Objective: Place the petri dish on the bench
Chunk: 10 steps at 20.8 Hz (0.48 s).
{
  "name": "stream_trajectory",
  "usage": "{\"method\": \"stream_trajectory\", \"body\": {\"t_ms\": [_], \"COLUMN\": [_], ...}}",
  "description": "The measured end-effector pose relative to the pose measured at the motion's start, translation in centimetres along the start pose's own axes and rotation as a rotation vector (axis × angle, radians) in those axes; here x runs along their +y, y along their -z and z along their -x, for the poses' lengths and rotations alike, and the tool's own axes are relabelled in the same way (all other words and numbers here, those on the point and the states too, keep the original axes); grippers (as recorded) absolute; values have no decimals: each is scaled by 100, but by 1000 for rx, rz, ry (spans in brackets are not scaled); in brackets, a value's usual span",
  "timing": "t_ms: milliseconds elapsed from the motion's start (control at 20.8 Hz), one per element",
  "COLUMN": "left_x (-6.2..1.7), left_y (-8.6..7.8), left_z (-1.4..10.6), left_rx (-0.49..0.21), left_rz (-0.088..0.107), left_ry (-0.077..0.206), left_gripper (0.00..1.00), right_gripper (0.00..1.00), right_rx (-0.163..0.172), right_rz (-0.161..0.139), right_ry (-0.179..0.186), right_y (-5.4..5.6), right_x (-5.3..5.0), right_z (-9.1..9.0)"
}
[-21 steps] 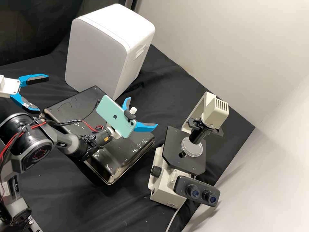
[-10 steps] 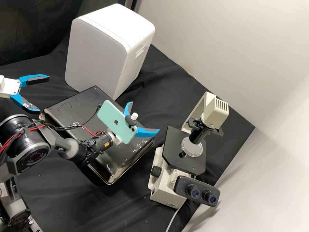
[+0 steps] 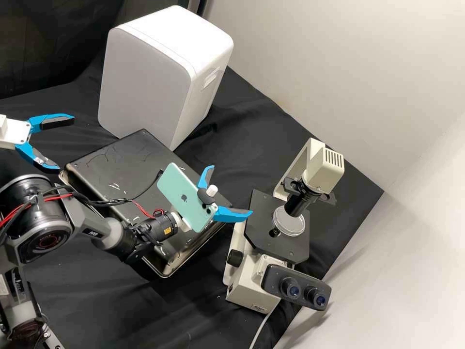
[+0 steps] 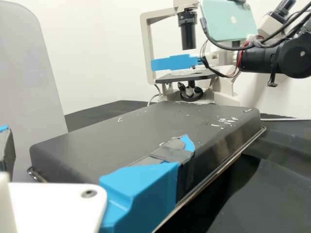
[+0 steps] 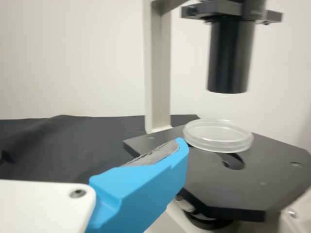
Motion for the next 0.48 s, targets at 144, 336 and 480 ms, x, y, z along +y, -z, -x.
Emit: {"method": "stream_trajectory", "body": {"t_ms": [144,336,480], "left_x": [-15,-15,-15], "left_y": [3,1,-5], "left_z": [-5,-6,-7], "left_rx": [1,8,7], "left_rz": [-1,6,7], "left_ry": [9,7,7], "left_gripper": [100,100,100], "right_gripper": [100,100,100], "right_rx": [-23,-71,-84], "right_rz": [-1,-13,-7], "right_ry": [-11,-17,-19], "right_y": [-91,-254,-337], "right_x": [43,51,70], "right_z": [-2,-26,-86]}}
